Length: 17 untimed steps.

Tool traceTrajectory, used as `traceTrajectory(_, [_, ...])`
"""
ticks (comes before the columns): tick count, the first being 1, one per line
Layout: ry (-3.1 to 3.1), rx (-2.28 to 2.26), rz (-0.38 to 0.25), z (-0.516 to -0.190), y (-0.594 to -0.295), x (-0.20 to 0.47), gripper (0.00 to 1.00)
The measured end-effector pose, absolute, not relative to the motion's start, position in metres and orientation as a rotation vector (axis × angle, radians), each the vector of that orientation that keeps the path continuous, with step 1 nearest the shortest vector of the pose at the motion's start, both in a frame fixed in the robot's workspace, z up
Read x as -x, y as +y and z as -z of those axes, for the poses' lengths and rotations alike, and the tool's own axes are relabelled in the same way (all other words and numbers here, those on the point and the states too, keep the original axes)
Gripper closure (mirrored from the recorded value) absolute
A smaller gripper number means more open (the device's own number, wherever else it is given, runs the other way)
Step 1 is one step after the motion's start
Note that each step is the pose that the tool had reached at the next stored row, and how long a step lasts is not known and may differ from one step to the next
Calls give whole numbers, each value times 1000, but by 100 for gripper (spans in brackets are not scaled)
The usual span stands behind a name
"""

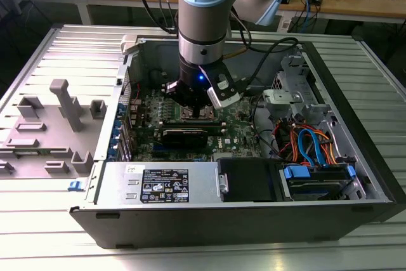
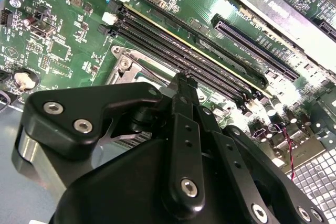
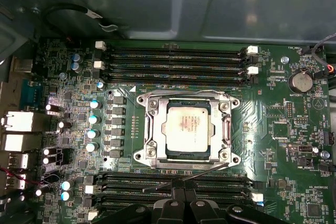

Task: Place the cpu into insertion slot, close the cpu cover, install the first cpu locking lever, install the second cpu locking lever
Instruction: 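Install the second cpu locking lever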

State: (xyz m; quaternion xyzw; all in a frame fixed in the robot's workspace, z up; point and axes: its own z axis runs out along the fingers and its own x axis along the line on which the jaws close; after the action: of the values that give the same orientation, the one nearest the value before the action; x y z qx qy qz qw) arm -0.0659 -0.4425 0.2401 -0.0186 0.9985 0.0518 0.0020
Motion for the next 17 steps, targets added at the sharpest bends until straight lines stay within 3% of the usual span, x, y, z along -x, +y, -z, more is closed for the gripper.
traceTrajectory(17, [3129,58,-227,-240,-452,67,89])
